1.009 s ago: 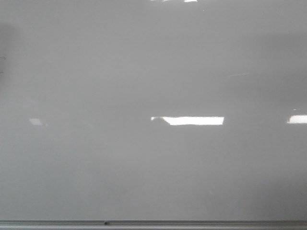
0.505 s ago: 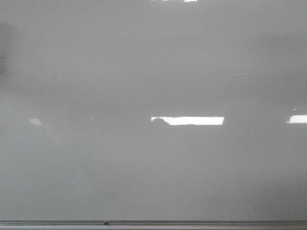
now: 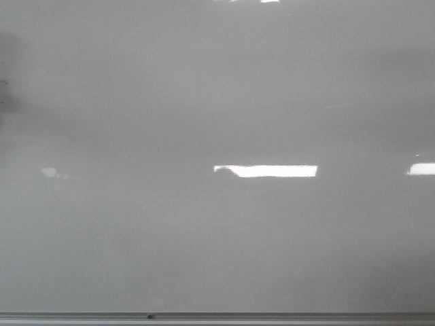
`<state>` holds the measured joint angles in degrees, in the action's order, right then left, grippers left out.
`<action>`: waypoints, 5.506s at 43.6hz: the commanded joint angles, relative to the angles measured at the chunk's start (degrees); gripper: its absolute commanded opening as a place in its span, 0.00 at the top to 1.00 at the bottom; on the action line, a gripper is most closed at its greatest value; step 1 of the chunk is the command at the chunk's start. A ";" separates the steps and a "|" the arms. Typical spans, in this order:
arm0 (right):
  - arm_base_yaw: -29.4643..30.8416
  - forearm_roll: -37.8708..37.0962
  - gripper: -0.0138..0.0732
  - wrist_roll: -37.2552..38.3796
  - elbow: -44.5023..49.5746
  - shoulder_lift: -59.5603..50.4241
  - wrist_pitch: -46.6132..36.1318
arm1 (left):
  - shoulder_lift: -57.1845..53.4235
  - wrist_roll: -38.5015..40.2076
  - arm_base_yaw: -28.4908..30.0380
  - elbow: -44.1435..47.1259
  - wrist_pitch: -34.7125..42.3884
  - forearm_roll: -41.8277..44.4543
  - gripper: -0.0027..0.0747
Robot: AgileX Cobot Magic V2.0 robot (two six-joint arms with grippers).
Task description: Write number 8 on whiteboard
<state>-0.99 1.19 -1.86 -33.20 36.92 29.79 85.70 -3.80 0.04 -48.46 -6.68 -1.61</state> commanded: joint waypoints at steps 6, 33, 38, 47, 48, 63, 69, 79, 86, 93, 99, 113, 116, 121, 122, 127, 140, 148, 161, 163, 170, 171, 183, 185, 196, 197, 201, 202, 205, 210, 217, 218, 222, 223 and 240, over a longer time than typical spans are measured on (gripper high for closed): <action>0.10 -0.35 0.12 -0.33 -1.67 0.32 -3.39 | -1.20 0.13 -0.06 -2.01 5.31 -0.19 0.55; 0.10 0.97 0.12 -0.33 -1.97 0.06 -3.22 | -4.12 0.13 -0.06 -3.25 -6.49 -0.19 0.99; 0.10 3.21 0.12 -0.33 -3.21 0.06 -0.94 | -7.25 -0.09 -0.06 -6.67 -15.74 -0.19 0.99; 0.10 3.21 0.12 -0.33 -7.12 1.26 4.48 | -9.65 -10.44 -2.47 -15.95 -36.83 -0.75 0.99; 0.10 3.21 0.12 -0.33 -7.55 1.62 5.07 | -9.65 -11.95 -2.89 -16.86 -38.13 -0.95 0.99; 0.04 8.19 0.12 -10.92 -14.30 10.27 13.37 | -9.30 -33.43 -19.38 -21.04 -49.30 -10.81 0.99; -0.08 18.34 0.12 -23.89 -17.05 13.99 18.39 | -9.30 -36.69 -27.88 -21.04 -48.67 -11.10 0.99; -7.18 35.93 0.12 -51.34 -17.70 18.63 24.93 | -8.08 -37.39 -39.97 -21.04 -48.78 -11.10 0.99; -17.03 38.16 0.12 -57.09 -17.70 20.78 25.30 | -5.05 -37.52 -45.89 -21.04 -49.17 -10.99 0.99; -25.54 38.06 0.20 -57.09 -17.76 23.54 20.69 | -3.21 -37.52 -49.21 -21.04 -49.17 -10.73 0.99; -29.33 38.06 0.32 -57.15 -17.76 26.15 17.07 | -3.04 -37.52 -49.74 -21.04 -49.17 -10.73 0.99; -32.12 41.15 0.35 -57.15 -17.83 30.04 9.87 | -3.04 -40.65 -49.74 -21.04 -49.17 -10.48 0.99; -32.12 41.81 0.36 -57.15 -17.83 30.04 9.52 | -3.04 -40.65 -49.74 -21.04 -49.17 -10.48 0.99; -32.12 43.23 0.46 -57.15 -17.83 30.04 9.41 | -3.04 -42.07 -49.74 -21.04 -49.04 -10.48 0.99; -32.12 43.54 0.49 -57.15 -17.83 30.04 9.41 | -3.04 -42.20 -49.74 -21.04 -48.93 -10.48 0.99; -32.12 43.76 0.59 -57.15 -17.83 30.04 9.59 | -3.04 -43.57 -49.74 -21.04 -48.61 -10.48 0.99; -32.12 43.76 0.84 -57.15 -17.83 30.04 10.70 | -3.04 -43.57 -49.74 -21.04 -48.37 -10.48 0.99; -32.12 43.76 0.97 -57.15 -17.83 30.04 10.75 | -3.04 -43.57 -49.74 -21.04 -48.25 -10.48 0.80; -30.85 39.33 0.96 -54.36 -17.83 27.24 12.14 | -7.21 -35.68 -46.27 -21.04 -47.62 -5.58 0.46; -29.78 36.83 0.96 -52.03 -17.83 25.94 12.49 | -8.73 -34.78 -44.50 -21.04 -47.62 -5.72 0.47; -23.64 24.46 0.96 -38.32 -17.83 19.07 15.38 | -15.69 -32.38 -36.39 -20.89 -48.10 -10.04 0.47; -22.64 22.97 0.96 -36.47 -17.83 18.07 15.76 | -17.00 -32.38 -35.43 -20.57 -48.10 -11.04 0.47; -10.87 14.79 0.96 -18.23 -14.39 3.22 19.98 | -29.10 -26.21 -24.06 -12.70 -42.70 -12.52 0.47; -10.65 14.91 0.96 -18.23 -13.00 1.12 18.96 | -30.31 -25.20 -22.95 -11.59 -42.54 -12.52 0.47; -10.65 15.07 0.96 -18.29 -9.74 -0.38 11.96 | -31.26 -25.23 -22.14 -10.46 -42.54 -12.66 0.47; -10.65 15.61 0.96 -18.29 -9.74 -0.11 11.20 | -31.26 -25.23 -22.14 -10.46 -42.54 -12.66 0.47; -10.65 19.72 0.96 -18.41 -9.74 1.45 4.94 | -31.14 -25.23 -22.14 -10.46 -42.28 -12.66 0.47; -10.78 21.15 0.96 -18.53 -9.74 2.13 3.61 | -31.06 -25.23 -22.14 -10.46 -42.03 -12.66 0.47; -11.39 24.29 0.96 -20.37 -9.79 4.26 0.13 | -30.82 -25.23 -22.14 -10.46 -41.48 -12.90 0.47; -14.16 28.55 0.96 -24.96 -10.75 8.68 -3.57 | -30.82 -25.23 -22.14 -10.46 -41.48 -13.77 0.47; -17.20 28.55 0.96 -25.72 -14.65 17.46 -8.14 | -30.82 -25.23 -22.14 -10.46 -41.37 -13.77 0.47; -17.59 28.55 0.96 -25.98 -15.53 18.98 -8.32 | -30.82 -25.23 -22.14 -10.46 -41.37 -13.77 0.47; -18.68 28.48 0.96 -26.09 -18.61 24.18 -9.49 | -30.82 -25.23 -22.14 -10.46 -41.37 -13.77 0.47; -18.69 28.48 0.96 -26.09 -19.19 25.22 -10.06 | -30.82 -25.23 -22.14 -10.46 -41.37 -13.77 0.47; -18.69 28.48 0.96 -26.09 -27.72 38.84 -16.23 | -30.82 -25.23 -22.14 -10.46 -41.26 -13.77 0.47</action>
<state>-19.58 28.66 -27.53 -57.87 75.64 18.13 55.44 -29.71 -22.37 -57.56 -51.61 -13.90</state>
